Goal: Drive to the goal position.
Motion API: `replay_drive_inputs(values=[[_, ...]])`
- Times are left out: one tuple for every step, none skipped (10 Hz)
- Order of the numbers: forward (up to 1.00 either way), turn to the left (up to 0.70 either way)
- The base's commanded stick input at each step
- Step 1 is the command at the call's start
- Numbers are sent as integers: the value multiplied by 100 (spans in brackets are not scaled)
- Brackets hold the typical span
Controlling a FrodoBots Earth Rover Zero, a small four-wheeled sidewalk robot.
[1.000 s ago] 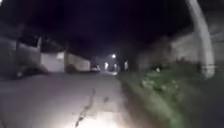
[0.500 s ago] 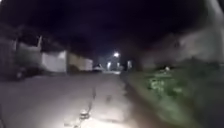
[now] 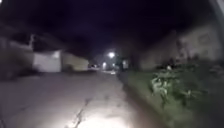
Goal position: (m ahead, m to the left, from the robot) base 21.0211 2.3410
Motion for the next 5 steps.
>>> replay_drive_inputs(values=[[70, 3], [70, 3], [70, 3], [70, 3], [70, 3]])
